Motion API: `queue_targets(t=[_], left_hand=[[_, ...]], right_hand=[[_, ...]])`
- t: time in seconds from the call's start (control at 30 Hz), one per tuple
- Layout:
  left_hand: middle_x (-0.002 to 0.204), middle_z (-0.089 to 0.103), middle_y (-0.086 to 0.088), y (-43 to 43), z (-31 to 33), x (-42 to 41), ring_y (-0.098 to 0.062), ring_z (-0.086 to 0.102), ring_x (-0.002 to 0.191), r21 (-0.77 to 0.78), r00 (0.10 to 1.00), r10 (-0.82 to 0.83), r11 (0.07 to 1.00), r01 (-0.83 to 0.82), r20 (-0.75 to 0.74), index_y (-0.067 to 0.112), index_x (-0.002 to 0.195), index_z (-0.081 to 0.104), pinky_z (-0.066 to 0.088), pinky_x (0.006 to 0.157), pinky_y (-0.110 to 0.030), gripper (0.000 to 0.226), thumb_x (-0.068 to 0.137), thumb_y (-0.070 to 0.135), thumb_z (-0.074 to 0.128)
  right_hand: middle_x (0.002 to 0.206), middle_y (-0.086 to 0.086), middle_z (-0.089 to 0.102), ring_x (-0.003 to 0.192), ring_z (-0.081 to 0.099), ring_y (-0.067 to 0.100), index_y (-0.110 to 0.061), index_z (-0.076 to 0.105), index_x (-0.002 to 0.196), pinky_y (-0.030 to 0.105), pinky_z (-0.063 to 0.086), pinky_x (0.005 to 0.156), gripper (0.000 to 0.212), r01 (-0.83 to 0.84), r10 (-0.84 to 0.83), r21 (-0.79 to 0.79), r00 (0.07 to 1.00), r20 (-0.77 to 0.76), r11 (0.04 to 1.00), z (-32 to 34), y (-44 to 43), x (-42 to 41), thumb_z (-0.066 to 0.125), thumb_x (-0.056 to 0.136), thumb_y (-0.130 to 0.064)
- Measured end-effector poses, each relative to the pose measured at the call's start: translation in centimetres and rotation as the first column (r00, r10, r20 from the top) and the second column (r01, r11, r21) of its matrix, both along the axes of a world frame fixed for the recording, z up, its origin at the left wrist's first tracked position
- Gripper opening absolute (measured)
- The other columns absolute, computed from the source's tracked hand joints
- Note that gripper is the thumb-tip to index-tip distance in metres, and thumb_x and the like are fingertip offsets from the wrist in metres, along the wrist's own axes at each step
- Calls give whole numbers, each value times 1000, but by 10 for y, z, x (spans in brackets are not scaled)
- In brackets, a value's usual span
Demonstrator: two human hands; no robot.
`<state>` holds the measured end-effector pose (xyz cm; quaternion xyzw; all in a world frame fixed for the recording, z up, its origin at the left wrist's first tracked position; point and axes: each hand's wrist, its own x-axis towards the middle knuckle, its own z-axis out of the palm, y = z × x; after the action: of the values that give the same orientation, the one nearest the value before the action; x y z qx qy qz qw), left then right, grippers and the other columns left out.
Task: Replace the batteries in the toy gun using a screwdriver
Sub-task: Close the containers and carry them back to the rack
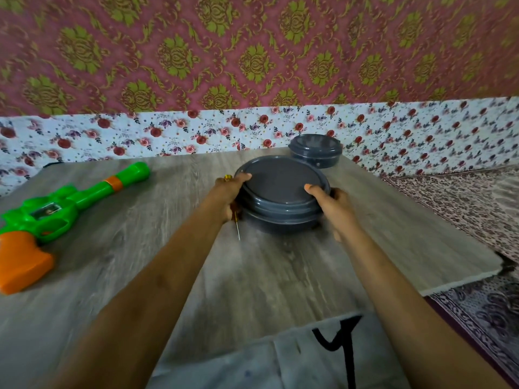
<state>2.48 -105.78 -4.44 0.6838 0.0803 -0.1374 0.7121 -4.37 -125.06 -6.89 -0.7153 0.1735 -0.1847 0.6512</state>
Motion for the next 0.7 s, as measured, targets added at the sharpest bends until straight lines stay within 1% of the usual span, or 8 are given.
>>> queue_targets(t=[0.1,0.23,0.3,0.37,0.43,0.53,0.6,0.7], left_hand=[[120,57,-14,14,-3,41,-30,59,100,-1,1000,22,1000,-22,-1,16,130,42,53,65,-40,60,81,39,67],[117,59,-12,36,-10,84,-29,60,99,-30,996,94,995,-94,-7,18,128,45,55,70,-39,60,78,41,70],[109,60,-9,45,-8,101,-27,60,94,-62,993,113,991,-115,-28,17,117,50,53,65,-36,46,80,37,69],[100,59,-8,52,-2,107,-23,59,83,-102,990,127,986,-133,-62,17,106,53,48,58,-32,31,83,33,67],[106,60,-9,58,11,111,-22,57,81,-119,987,136,982,-145,-85,16,115,51,46,55,-31,40,83,33,67],[115,60,-12,63,36,109,-24,60,87,-120,981,155,978,-169,-119,16,125,48,49,56,-33,51,82,36,68],[114,62,-13,63,59,103,-26,62,89,-128,976,165,975,-184,-143,17,123,50,52,57,-34,50,81,36,69],[106,64,-12,63,88,90,-26,62,85,-133,969,154,974,-181,-192,14,118,54,52,57,-33,42,83,34,67]], right_hand=[[106,3,66,97,63,20,-16,61,100,38,53,87,41,20,-20,7,1000,4,1000,-5,16,41,70,71,-45],[109,2,66,99,62,18,-13,63,109,30,50,80,45,19,-20,58,1000,14,998,-8,43,87,67,76,-42],[110,2,67,100,63,18,-13,63,112,30,51,77,51,2,-3,71,1000,24,997,-2,55,107,68,72,-45],[110,0,67,100,63,17,-15,63,112,33,53,81,59,-21,18,80,999,31,997,6,63,119,68,65,-50],[106,-4,66,98,62,14,-17,63,108,30,51,80,45,-38,36,71,999,30,997,19,68,127,69,72,-44],[93,-14,61,86,57,2,-23,59,101,19,46,68,20,-59,58,68,998,16,996,42,69,130,64,84,-32],[90,-18,59,83,55,-2,-23,57,100,16,45,67,17,-51,51,64,999,5,997,63,67,125,62,86,-31],[101,-4,62,96,59,13,-17,59,104,24,45,76,25,-13,18,122,999,-43,992,91,65,115,63,86,-33]])
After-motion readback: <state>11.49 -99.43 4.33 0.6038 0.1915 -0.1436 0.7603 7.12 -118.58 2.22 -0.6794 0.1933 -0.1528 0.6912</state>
